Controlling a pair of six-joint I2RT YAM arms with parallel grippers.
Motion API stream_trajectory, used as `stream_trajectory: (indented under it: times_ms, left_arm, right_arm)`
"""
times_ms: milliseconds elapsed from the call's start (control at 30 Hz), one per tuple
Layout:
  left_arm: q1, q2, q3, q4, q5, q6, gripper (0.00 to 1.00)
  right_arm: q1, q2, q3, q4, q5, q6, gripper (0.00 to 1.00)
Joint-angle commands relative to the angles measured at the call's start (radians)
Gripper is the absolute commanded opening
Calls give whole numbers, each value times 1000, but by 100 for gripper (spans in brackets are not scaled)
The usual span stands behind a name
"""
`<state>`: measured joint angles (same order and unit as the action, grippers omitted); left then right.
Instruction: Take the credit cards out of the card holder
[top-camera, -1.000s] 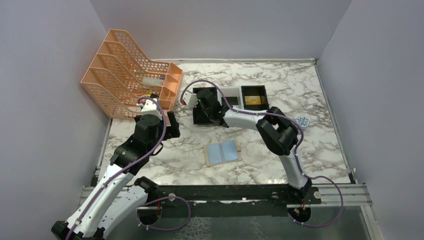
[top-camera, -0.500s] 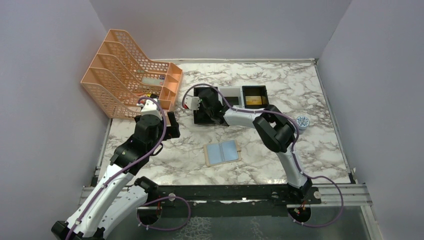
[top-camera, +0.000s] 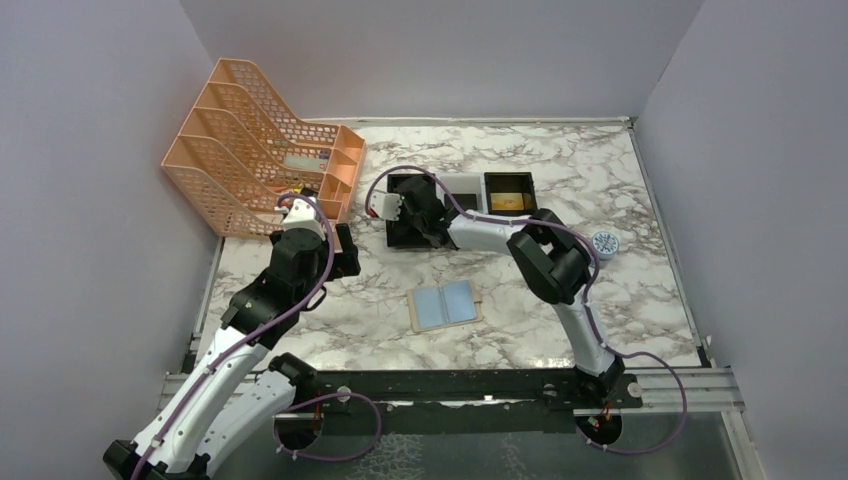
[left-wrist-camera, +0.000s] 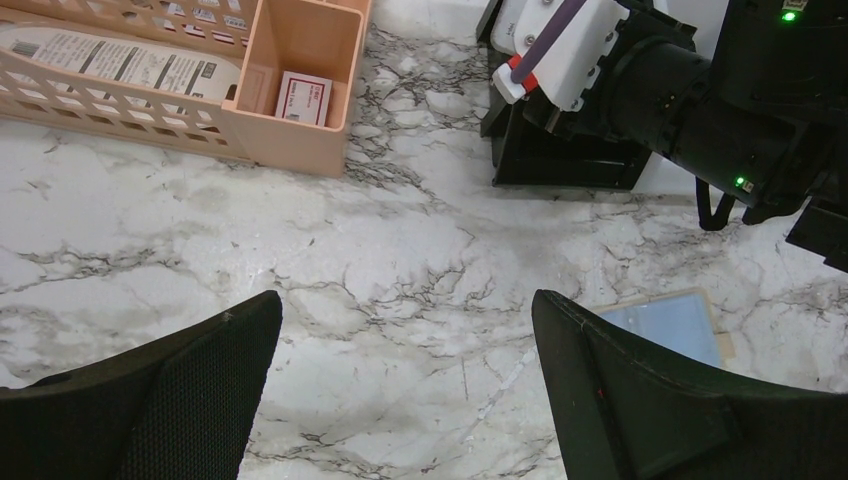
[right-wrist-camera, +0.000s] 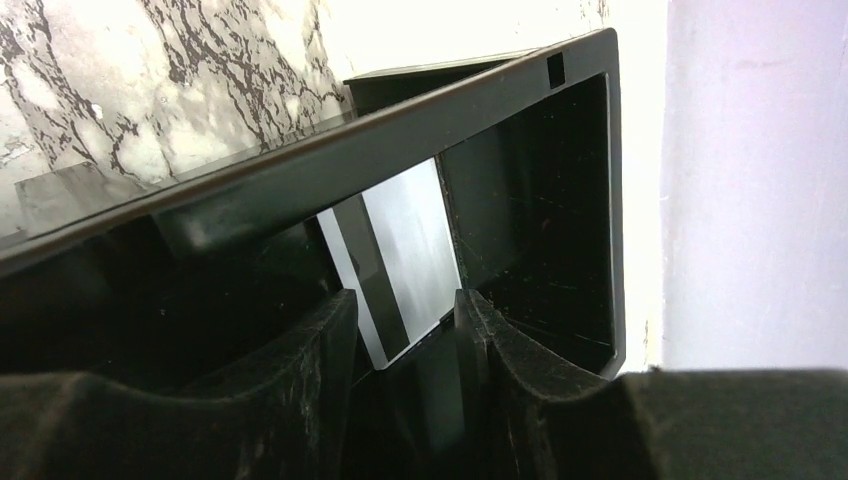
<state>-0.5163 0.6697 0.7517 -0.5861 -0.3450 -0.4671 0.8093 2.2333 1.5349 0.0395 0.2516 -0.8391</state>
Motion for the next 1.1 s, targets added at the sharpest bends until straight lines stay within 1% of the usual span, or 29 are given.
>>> stream_trajectory:
  times_ms: [0, 167, 267, 333, 400, 533, 667, 800, 867, 900, 1000, 1067]
  left_arm:
    - [4, 3, -4, -5, 11, 15, 99]
    - [4, 6, -5, -6, 15, 15, 99]
    - [4, 9, -5, -4, 18, 15, 99]
    - [3, 11, -4, -5, 19, 16, 99]
    - [4, 12, -5, -5, 21, 16, 99]
    - [4, 12, -5, -4, 36, 22, 99]
    - [4, 12, -6, -3, 53, 25, 99]
    - [4, 24, -12, 6, 97, 15, 99]
    - [4, 34, -18, 20, 153, -15, 99]
    - [4, 42, -26, 35, 207, -27, 99]
    - [4, 95, -85, 158, 433, -67, 99]
    - [-3, 162, -129, 255, 542, -122, 99]
  right_arm:
    - [-7, -60, -12, -31, -31, 30, 42]
    - [-7, -127, -24, -8, -47, 114, 42]
    - [-7, -240, -59, 19, -73, 234, 43]
    - [-7, -329, -118, 57, -85, 334, 44]
    - [-7, -426, -214, 97, -73, 454, 45]
    - [-9, -631, -453, 122, -47, 767, 48]
    - [-9, -800, -663, 47, -11, 1056, 50]
    - [-10, -930, -835, -2, -80, 1230, 50]
    - [-9, -977, -879, -37, -107, 1284, 50]
    - [-9, -998, -899, -51, -113, 1315, 50]
    - [-9, -1060, -961, -57, -148, 1375, 50]
    - [-9, -1088, -997, -35, -201, 1395, 50]
